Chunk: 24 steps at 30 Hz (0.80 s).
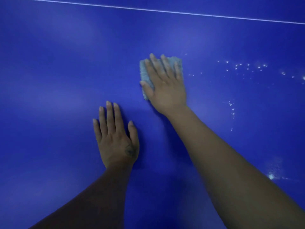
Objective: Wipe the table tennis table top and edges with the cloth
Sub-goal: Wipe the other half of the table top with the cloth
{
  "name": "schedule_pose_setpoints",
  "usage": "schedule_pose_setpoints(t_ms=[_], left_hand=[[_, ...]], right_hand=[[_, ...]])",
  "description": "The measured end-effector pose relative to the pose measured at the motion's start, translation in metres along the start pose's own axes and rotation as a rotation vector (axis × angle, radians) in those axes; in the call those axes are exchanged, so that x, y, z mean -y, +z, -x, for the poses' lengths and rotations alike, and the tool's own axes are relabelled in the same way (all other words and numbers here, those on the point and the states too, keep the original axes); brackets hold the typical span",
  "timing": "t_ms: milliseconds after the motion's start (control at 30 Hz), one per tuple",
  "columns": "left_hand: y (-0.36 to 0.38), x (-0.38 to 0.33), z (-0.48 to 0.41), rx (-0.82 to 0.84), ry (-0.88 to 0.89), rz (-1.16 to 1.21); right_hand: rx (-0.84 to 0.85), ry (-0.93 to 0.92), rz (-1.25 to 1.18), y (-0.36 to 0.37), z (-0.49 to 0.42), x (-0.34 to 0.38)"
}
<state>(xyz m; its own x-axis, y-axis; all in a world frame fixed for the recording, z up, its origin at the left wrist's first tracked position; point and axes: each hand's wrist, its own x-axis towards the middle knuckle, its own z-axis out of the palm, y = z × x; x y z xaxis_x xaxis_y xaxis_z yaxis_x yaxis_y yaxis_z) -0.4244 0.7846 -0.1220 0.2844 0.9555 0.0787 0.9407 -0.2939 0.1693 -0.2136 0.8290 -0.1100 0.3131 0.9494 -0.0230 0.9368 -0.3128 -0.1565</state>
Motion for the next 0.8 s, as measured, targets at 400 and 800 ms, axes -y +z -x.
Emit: schedule_pose_setpoints(t_ms=[400,800], left_hand=[[0.001,-0.002,0.002,0.031,-0.022,0.043],[0.003,-0.001,0.003,0.029,-0.026,0.046]], right_hand=[[0.029,0.374,0.043,-0.008,0.061,-0.022],[0.034,0.101,-0.024,-0.001,-0.082,-0.009]])
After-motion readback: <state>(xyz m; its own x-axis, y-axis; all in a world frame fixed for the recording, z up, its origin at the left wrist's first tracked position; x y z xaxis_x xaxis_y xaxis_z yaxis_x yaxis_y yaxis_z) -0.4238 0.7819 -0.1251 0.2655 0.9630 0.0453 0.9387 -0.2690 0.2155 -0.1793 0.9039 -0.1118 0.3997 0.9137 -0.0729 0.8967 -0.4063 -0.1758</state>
